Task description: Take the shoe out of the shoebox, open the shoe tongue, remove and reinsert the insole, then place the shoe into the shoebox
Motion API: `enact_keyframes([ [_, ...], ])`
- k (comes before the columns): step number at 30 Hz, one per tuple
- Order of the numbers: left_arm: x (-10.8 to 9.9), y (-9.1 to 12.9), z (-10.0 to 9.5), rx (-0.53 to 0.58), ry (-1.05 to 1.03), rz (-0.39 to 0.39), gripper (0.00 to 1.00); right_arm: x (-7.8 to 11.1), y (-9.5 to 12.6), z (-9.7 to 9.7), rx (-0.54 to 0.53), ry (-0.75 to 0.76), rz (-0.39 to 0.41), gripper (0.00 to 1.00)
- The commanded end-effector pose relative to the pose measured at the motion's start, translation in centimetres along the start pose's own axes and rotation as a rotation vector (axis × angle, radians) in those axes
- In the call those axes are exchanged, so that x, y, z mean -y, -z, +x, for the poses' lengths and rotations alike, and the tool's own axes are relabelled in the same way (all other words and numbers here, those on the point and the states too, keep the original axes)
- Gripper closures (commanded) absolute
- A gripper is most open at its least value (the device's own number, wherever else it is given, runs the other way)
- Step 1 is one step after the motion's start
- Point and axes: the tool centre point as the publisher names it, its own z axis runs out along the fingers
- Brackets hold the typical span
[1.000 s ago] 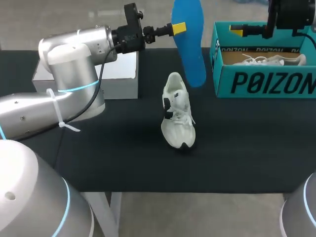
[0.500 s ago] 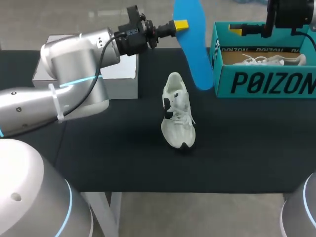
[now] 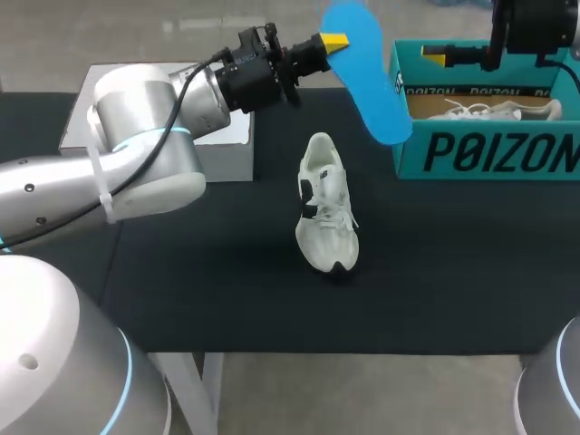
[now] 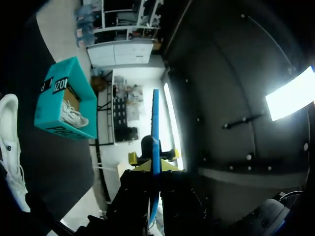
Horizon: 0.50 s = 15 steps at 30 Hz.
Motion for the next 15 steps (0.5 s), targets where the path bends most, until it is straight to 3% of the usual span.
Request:
enact_keyframes([
  [1,-0.04,-0.15,-0.14,-0.024,0.122,0.017,1.00,0.00,-0.03,-0.10,-0.001,0.000,-0.002,0.00],
  [12,-0.04,-0.15,-0.14,-0.024,0.122,0.017,1.00,-0.05,-0.05,-0.21,-0.005,0.000,0.001,0.00],
  [15,0.24,-0.16,-0.40,-0.015,0.032,0.005,1.00,-0.03,0.02,-0.22,-0.004,0.000,-0.001,0.00],
])
